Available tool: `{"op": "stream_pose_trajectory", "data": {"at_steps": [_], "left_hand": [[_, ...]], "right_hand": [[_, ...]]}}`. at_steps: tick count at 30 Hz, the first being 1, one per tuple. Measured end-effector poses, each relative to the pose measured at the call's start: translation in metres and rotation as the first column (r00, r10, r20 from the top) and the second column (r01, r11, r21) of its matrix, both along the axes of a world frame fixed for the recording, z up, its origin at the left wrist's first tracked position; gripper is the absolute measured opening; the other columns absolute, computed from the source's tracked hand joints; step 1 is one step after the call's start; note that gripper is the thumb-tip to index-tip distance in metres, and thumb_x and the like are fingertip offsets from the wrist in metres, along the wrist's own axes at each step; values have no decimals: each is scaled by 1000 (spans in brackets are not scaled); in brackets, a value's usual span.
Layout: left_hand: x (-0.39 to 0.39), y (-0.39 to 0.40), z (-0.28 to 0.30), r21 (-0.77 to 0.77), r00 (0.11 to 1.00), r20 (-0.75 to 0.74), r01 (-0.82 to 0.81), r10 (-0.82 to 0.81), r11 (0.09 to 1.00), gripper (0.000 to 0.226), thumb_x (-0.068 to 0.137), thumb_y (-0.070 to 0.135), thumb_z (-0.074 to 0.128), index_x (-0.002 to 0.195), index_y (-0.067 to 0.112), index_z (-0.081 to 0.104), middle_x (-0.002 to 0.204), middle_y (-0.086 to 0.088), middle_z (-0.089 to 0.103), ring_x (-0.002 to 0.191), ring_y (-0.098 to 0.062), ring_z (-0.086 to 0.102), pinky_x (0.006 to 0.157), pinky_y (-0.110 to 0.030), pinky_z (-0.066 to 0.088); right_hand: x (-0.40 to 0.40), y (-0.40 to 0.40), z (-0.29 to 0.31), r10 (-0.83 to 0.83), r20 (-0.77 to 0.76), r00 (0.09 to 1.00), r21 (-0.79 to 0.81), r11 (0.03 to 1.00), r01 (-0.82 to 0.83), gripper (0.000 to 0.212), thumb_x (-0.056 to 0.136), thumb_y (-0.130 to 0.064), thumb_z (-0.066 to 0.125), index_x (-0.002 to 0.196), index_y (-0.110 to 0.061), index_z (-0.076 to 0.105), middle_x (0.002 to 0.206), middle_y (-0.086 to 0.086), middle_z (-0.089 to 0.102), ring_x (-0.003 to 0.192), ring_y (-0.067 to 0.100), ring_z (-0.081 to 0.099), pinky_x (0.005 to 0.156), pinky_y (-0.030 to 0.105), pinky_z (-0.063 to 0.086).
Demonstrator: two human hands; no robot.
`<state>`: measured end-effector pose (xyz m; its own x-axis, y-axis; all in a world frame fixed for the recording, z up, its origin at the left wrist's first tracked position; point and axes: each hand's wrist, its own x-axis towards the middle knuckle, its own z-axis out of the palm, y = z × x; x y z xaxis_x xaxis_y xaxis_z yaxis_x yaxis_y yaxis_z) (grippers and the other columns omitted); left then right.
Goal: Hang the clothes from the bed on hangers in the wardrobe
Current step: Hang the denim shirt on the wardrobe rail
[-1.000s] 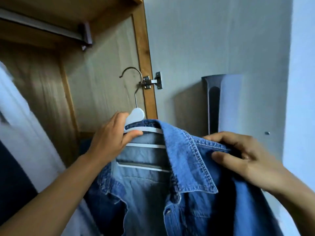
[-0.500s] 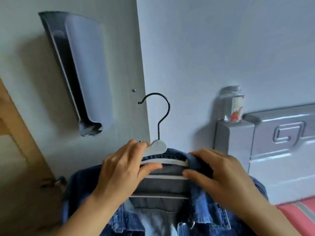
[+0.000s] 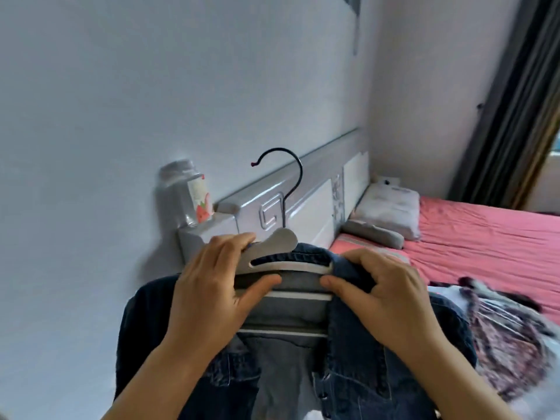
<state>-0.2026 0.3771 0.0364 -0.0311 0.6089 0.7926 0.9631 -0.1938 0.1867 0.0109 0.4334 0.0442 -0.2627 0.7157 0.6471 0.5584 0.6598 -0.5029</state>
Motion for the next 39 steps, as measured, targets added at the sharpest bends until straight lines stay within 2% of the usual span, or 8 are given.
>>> {"op": "stream_pose_trajectory", "data": {"at_steps": [5,11,17,24,29,32,34,39], "left_hand": [[30,51,-5,-40,985,9,173,-173,984,70,84,68,37,128,15,47,115,-3,57,105,-15,47,91,-36,39],[78,116,-15,-117,954,2,298,-300,947,70,83,63,39,134,16,41,124,-6,56,113,-24,47,100,-51,39],[141,192,-27,-217,908,-23,405,-419,888,70,82,62,38,137,19,34,136,-6,49,123,-26,46,103,-42,33],[234,294,-58,-309,848,-4,503,-530,807,67,82,58,42,132,14,48,133,-4,50,122,-23,48,101,-36,38],[338,411,-106,-477,821,53,521,-568,708,62,81,55,44,124,13,58,125,-3,57,113,-20,56,91,-31,44],[400,482,-152,-596,810,56,496,-584,631,58,79,53,44,117,14,63,117,-1,62,103,-19,63,81,-33,52],[432,520,-187,-661,812,56,466,-582,588,57,79,53,42,114,14,65,112,0,63,97,-18,65,76,-32,54],[495,588,-283,-829,802,94,391,-591,400,57,88,55,40,134,21,47,134,9,44,119,-12,49,97,-28,42]], "right_hand": [[53,4,7,-249,-24,968,-23,968,249,22,69,-50,75,78,-33,64,69,-12,66,67,13,61,63,36,49],[110,27,8,-451,-53,891,-92,891,445,19,65,-51,70,75,-41,57,67,-14,64,69,14,61,65,33,45],[180,85,0,-577,-51,815,-214,803,555,20,69,-46,73,80,-30,68,69,-13,64,71,11,59,66,31,45],[278,185,-40,-669,-32,743,-259,723,640,20,70,-42,76,82,-30,66,73,-12,64,72,15,59,65,33,46],[386,305,-92,-729,50,683,-363,624,692,21,72,-44,73,83,-30,63,73,-10,63,74,17,60,65,34,44],[442,373,-144,-728,132,673,-434,568,700,19,75,-45,70,84,-32,59,69,-12,59,75,19,58,71,35,43],[471,409,-185,-727,172,664,-488,523,699,20,77,-43,69,88,-29,60,65,-15,53,76,19,56,67,33,38],[541,491,-290,-740,232,631,-584,413,699,24,82,-41,65,95,-21,60,69,-11,51,85,30,61,65,34,40]]}}
